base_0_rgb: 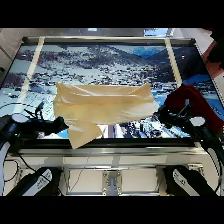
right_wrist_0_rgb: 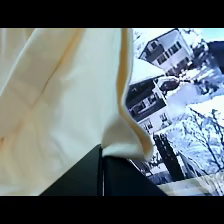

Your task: Fold the shirts.

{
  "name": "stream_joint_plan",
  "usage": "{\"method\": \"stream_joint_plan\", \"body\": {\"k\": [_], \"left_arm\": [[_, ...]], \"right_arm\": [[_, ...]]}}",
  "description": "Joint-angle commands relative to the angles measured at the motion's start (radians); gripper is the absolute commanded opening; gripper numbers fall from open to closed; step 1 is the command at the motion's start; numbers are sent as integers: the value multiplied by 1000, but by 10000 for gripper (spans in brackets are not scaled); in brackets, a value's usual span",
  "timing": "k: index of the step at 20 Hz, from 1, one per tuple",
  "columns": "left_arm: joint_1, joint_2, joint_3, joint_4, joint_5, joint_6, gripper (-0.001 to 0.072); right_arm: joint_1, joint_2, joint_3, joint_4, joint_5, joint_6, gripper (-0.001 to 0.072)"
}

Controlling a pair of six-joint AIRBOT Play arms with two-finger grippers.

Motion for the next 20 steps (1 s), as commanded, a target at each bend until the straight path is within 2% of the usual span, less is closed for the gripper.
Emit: {"method": "stream_joint_plan", "body": {"k": [1,4,6,8,12,16,20], "left_arm": [[0,131,82,67,-135,7,14],[0,242,82,105,-313,-35,14],[0,311,83,108,-344,-62,14],[0,351,85,106,-265,-92,13],[-5,303,163,97,-32,-91,11],[-74,103,338,158,38,-52,11],[-209,-139,490,288,159,-71,11]], "right_arm": [[0,134,56,-336,233,77,26],[11,169,59,-371,395,54,26],[49,169,59,-404,437,39,26],[82,169,63,-446,399,47,26],[85,168,150,-517,327,69,25],[93,100,294,-526,212,48,25],[145,-128,405,-504,168,3,25]]}}
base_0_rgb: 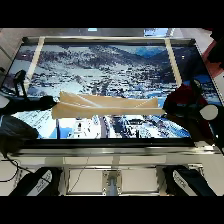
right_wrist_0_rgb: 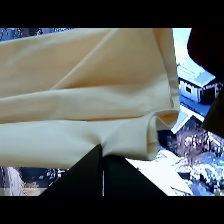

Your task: Fold the shirts.

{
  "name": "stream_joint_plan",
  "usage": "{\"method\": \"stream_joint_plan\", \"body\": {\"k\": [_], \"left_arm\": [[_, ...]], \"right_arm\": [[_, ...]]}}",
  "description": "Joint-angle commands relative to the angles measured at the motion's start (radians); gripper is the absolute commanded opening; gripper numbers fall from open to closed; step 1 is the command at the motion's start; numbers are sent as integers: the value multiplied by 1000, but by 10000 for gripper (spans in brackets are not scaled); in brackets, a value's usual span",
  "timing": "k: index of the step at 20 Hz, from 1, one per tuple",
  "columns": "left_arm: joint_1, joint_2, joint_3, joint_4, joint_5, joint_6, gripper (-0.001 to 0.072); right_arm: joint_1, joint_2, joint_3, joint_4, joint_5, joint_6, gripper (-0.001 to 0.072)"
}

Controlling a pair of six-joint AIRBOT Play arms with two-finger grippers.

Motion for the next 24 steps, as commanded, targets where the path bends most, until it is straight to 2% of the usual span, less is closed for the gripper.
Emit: {"method": "stream_joint_plan", "body": {"k": [1,3,6,10,14,15,16,17,19,20,22,23,24], "left_arm": [[-111,-205,135,153,142,-43,11],[-156,-303,184,281,217,-127,11],[-186,-436,230,476,254,-242,11],[-187,-544,232,453,316,-244,12],[-187,-581,232,423,354,-240,29],[-186,-581,233,423,368,-240,139],[-186,-581,238,423,369,-240,387],[-186,-579,252,423,356,-240,522],[-185,-567,320,431,309,-240,519],[-185,-556,363,432,302,-240,519],[-186,-525,457,423,317,-241,519],[-186,-506,500,410,335,-242,519],[-186,-489,533,386,358,-241,519]], "right_arm": [[42,-190,87,2,-86,-27,25],[58,-304,106,7,-160,-26,25],[63,-443,130,13,-245,-26,25],[63,-547,132,61,-356,-45,25],[63,-572,132,63,-385,-45,27],[63,-572,132,64,-391,-45,27],[63,-571,133,64,-392,-45,37],[62,-563,137,61,-383,-45,107],[60,-521,177,26,-329,-64,375],[60,-488,207,-7,-293,-76,428],[60,-407,257,-135,-273,-70,429],[51,-377,263,-208,-293,-4,453],[29,-369,263,-216,-297,88,504]]}}
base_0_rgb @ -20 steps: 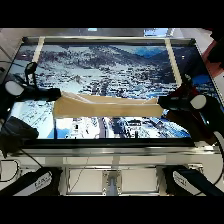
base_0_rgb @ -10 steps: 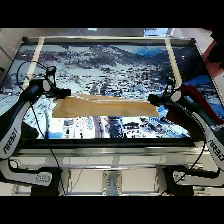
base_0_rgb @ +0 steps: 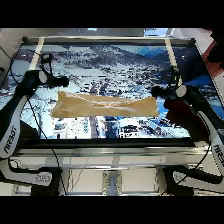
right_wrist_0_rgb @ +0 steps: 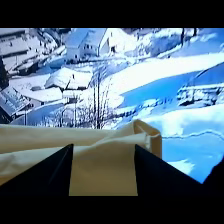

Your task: Fold the shirts.

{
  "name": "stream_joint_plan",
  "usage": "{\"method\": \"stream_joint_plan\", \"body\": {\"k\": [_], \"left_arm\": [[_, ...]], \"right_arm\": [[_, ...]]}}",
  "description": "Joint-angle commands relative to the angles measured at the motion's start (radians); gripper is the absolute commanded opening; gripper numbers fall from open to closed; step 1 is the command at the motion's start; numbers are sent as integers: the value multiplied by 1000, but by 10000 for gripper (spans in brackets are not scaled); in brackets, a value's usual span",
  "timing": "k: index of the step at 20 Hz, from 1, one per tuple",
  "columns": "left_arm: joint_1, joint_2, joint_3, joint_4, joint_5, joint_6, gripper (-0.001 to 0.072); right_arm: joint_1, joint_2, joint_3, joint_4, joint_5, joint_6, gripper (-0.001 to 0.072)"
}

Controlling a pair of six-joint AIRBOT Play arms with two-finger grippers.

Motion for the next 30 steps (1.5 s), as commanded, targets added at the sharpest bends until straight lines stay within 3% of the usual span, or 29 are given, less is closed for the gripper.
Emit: {"method": "stream_joint_plan", "body": {"k": [1,2,4,5,7,12,19,21,23,24,25,26,27,30], "left_arm": [[-1,52,124,-69,63,0,519],[-1,63,143,-99,84,2,523],[-1,72,175,-177,96,65,634],[-1,74,182,-225,95,107,636],[-1,77,183,-320,90,199,637],[-1,78,183,-461,85,379,636],[-15,77,182,-498,-19,396,636],[-27,77,182,-498,-28,397,635],[-41,76,182,-498,-50,398,632],[-51,72,182,-496,-61,398,580],[-61,70,175,-494,-65,398,351],[-72,70,161,-494,-64,397,72],[-86,70,142,-493,-65,401,14],[-138,65,61,-494,-71,393,13]], "right_arm": [[-55,53,31,-94,39,151,554],[-98,27,24,-11,73,126,553],[-172,-47,19,218,150,-49,554],[-200,-89,19,326,184,-154,554],[-234,-161,17,453,216,-260,566],[-245,-274,17,502,251,-371,572],[-225,-342,17,533,385,-453,571],[-204,-343,17,571,369,-485,521],[-185,-343,17,613,326,-506,416],[-180,-343,18,637,314,-509,311],[-179,-342,18,666,312,-511,175],[-179,-341,19,697,323,-540,28],[-179,-337,27,723,354,-581,29],[-179,-283,72,723,410,-577,28]]}}
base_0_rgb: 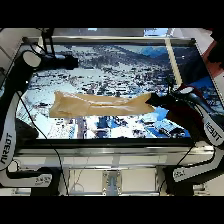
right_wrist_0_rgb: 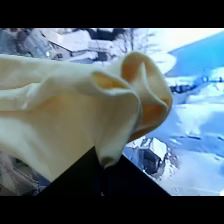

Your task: Fold the shirts.

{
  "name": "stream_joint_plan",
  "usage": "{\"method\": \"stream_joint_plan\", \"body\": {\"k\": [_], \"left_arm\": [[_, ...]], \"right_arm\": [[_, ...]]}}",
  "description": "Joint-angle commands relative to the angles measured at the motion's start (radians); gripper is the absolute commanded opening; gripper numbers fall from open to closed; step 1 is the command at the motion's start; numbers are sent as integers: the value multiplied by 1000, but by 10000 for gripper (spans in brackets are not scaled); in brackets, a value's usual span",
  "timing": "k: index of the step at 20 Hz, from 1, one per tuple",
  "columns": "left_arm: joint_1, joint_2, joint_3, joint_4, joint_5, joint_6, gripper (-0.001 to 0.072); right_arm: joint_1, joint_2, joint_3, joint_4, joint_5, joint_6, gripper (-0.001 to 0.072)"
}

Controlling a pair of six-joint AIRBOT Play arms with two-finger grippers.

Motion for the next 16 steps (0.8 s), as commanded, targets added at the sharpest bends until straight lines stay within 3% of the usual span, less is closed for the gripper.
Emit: {"method": "stream_joint_plan", "body": {"k": [1,7,16], "left_arm": [[-63,-18,-87,-1,-31,-10,13],[-248,-248,-128,82,-79,-158,12],[-307,-384,-124,116,-6,-236,13]], "right_arm": [[3,60,53,28,61,-10,28],[59,162,231,-79,197,145,27],[269,163,431,-164,195,270,26]]}}
